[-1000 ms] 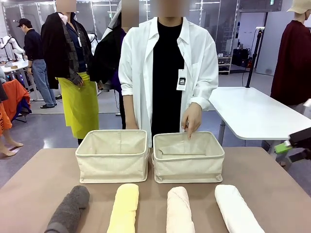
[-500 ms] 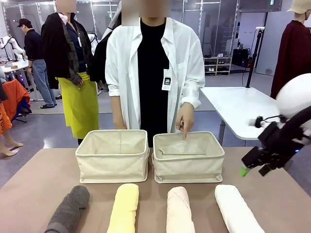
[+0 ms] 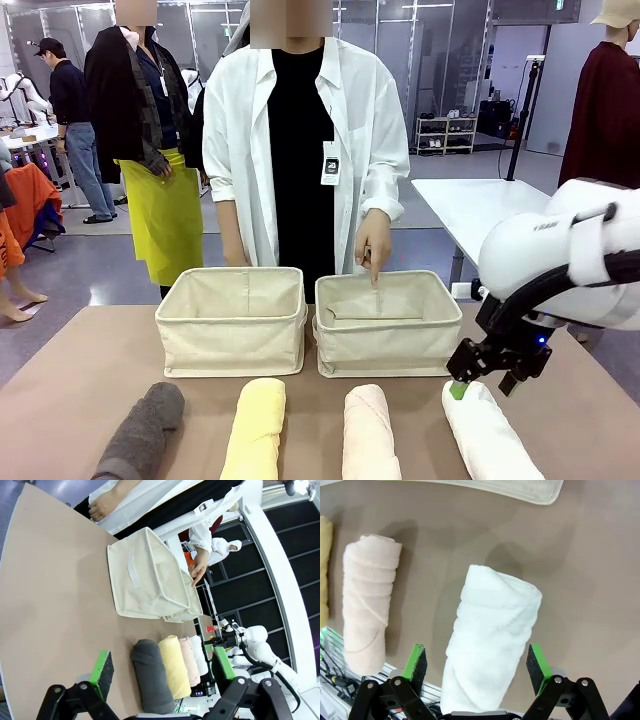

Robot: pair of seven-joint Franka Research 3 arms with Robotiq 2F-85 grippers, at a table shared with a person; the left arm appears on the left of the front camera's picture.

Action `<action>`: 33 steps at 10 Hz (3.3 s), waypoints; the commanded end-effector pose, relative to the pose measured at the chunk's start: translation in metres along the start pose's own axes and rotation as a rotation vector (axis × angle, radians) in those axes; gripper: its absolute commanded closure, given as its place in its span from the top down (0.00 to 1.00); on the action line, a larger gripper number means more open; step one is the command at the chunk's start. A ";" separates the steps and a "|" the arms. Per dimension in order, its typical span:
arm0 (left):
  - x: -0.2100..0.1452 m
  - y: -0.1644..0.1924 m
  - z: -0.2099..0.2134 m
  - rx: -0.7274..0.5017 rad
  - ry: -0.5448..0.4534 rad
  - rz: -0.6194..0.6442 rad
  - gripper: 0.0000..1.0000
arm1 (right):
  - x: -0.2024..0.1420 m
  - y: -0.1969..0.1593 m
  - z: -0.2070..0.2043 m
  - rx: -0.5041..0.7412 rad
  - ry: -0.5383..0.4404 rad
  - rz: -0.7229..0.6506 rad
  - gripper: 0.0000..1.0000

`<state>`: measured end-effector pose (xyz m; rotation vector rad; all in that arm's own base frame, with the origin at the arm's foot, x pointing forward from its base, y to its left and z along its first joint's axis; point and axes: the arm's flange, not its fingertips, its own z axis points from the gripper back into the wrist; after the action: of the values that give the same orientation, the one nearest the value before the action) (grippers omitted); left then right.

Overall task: Divide the towels into two baskets.
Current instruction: Pick up one hotel-folded towel and place it in the Fabric basket indicated by the person.

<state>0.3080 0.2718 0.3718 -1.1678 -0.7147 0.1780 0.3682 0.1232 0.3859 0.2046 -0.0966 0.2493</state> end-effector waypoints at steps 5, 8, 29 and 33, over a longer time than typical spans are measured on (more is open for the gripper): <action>-0.002 0.000 0.003 -0.001 0.001 -0.002 1.00 | -0.028 -0.002 -0.052 -0.129 0.006 -0.087 1.00; -0.002 0.000 0.003 -0.001 0.001 -0.002 1.00 | -0.029 -0.020 -0.078 -0.105 0.063 -0.143 1.00; -0.002 0.000 0.003 -0.001 0.001 -0.002 1.00 | -0.022 0.140 0.105 -0.054 0.102 1.204 0.38; -0.002 0.000 0.003 -0.001 0.001 -0.002 1.00 | -0.023 0.139 0.100 -0.063 0.100 1.243 0.38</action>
<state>0.3078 0.2716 0.3713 -1.1683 -0.7137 0.1788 0.3047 0.2271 0.5067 0.0468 -0.1214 1.4831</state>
